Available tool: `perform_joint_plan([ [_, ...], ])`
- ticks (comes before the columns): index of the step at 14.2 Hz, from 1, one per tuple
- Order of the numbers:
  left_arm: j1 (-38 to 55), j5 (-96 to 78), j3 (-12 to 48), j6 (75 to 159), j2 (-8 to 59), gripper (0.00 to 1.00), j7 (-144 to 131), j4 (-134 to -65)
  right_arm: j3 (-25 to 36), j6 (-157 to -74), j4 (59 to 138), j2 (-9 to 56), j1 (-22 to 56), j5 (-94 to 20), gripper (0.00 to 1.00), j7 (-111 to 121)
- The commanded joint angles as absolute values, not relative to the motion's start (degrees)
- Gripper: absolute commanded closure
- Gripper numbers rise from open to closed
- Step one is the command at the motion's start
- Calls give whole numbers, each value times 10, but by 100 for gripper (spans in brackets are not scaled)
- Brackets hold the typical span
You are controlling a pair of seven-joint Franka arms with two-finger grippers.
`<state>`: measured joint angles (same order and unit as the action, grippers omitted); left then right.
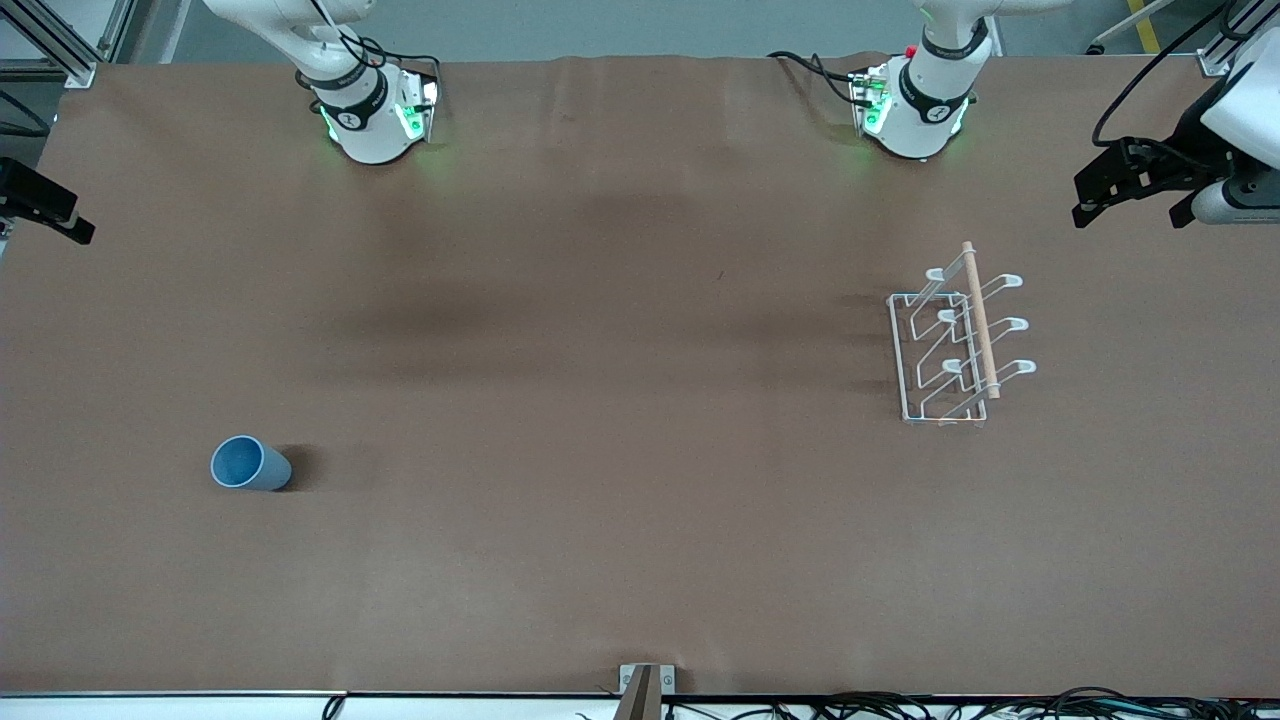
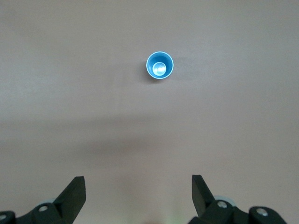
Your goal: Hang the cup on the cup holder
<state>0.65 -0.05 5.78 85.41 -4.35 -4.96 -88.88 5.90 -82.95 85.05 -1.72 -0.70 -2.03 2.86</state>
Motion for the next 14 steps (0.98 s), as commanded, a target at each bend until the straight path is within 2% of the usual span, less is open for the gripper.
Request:
perform_joint_plan([
  [1,8,0,58,842,-36,0,-43,-873,54,-832,853,-23,-13,-13,0,34],
  [7,4,1,57,842,-35,0,-43,-862,54,-832,853,-21,-14,-12,0,36],
  [14,6,-8,58,842,-24,0,-40,-865,58,-906,860,67,-32,-11,0,36],
])
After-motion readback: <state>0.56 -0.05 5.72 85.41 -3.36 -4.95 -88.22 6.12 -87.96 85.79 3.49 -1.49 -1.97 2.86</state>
